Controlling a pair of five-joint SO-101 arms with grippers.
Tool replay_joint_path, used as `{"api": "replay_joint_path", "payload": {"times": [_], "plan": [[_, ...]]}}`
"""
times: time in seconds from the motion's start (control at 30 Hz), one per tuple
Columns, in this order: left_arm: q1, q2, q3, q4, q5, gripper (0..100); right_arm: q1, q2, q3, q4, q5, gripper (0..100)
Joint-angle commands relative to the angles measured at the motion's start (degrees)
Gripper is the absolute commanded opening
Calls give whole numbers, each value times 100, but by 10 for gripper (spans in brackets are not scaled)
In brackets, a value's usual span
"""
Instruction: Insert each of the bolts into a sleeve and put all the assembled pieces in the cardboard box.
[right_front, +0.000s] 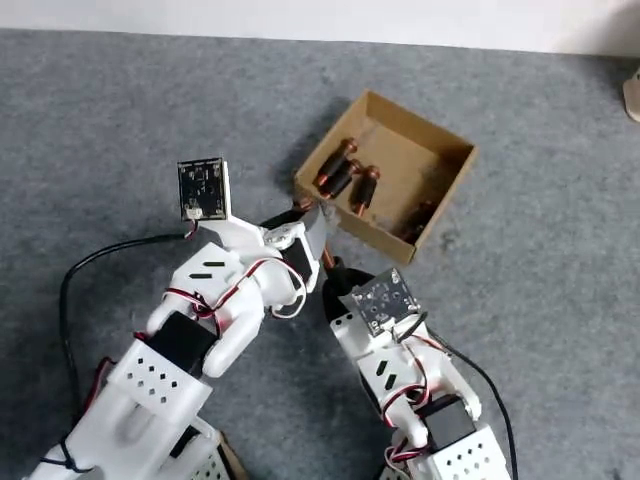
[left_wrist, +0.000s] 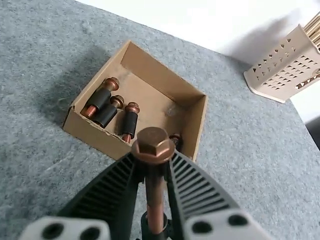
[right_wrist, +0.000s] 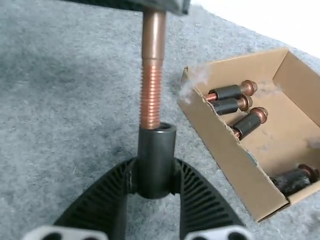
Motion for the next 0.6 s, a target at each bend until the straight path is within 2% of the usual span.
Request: {"api": "replay_joint_path", "payload": {"times": [0.0,0.13,0.23,0.33,0.43,0.57], "plan": [[171,-163,-13,-141,35,5,-66,-110,760,-180,-70,6],[171,-154,286,-255,35,5,-66,-110,760,-171,-123,6],[207,-154,778,-853,35,5,-75,-110,752,-180,-554,6],[365,-163,1068,-1257,-105,5,-40,-110,664,-171,-659,6],[435,-171,1068,-1284,-545,5,-48,-110,655,-145,-668,6],[418,-215,1059,-1301,-615,5,-92,-110,655,-31,-668,6]]}}
